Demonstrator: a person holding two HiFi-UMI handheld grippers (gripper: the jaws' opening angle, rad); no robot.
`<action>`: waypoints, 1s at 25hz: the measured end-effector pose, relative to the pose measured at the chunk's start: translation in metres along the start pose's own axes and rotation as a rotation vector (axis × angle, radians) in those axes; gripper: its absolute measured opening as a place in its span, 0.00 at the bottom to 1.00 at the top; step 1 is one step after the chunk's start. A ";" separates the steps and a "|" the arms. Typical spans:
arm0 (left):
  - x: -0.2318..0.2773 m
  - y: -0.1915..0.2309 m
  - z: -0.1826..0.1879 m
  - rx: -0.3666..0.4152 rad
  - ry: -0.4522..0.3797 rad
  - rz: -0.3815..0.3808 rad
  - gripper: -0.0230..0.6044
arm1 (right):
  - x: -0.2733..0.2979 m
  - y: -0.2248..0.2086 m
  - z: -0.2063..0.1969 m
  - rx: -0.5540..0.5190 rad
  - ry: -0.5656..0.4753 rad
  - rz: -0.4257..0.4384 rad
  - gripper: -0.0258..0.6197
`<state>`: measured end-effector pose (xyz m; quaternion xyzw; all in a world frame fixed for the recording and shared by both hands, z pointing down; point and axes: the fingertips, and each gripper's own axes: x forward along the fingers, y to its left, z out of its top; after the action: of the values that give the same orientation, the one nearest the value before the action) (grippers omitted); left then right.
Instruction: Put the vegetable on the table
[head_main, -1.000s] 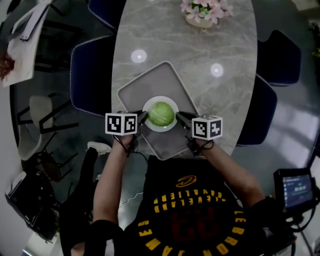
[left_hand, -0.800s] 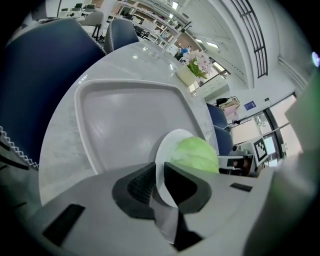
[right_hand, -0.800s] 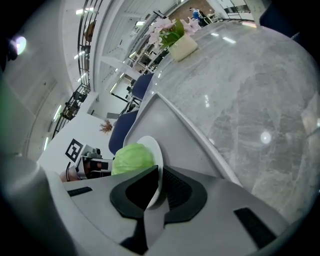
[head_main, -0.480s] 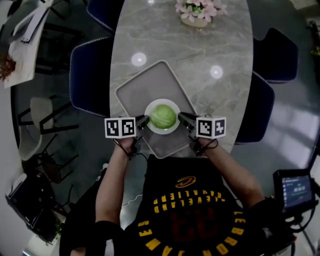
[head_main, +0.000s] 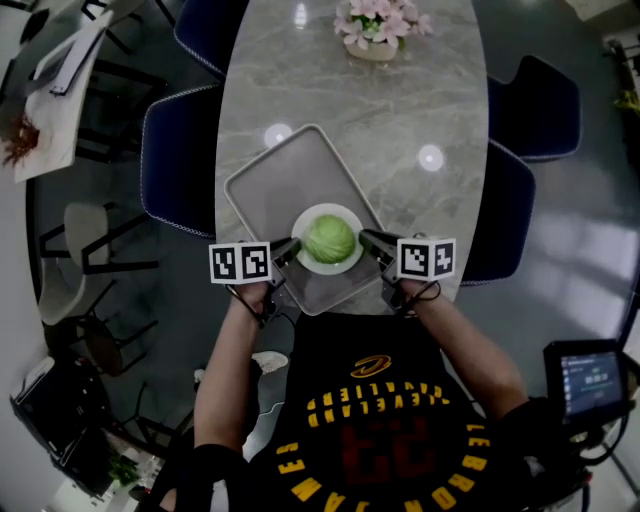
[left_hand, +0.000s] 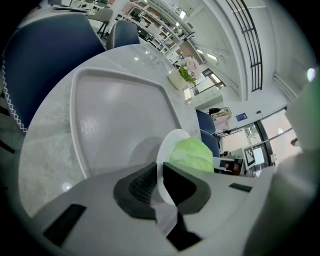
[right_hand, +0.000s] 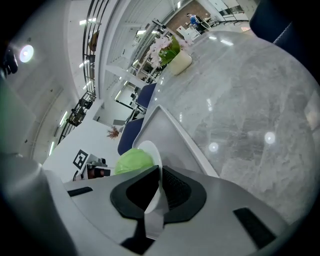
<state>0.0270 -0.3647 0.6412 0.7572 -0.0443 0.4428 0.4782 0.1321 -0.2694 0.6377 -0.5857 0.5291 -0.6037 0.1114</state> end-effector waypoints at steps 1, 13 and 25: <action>0.002 -0.003 0.000 0.006 0.001 0.002 0.10 | -0.003 -0.002 0.000 0.000 -0.004 -0.001 0.09; 0.040 -0.063 0.000 0.089 0.030 -0.033 0.10 | -0.064 -0.038 0.016 0.026 -0.116 -0.017 0.09; 0.079 -0.125 0.035 0.187 0.072 -0.065 0.10 | -0.116 -0.070 0.058 0.070 -0.223 -0.039 0.09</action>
<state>0.1585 -0.2956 0.6068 0.7830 0.0390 0.4565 0.4207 0.2476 -0.1825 0.6083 -0.6554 0.4804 -0.5549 0.1782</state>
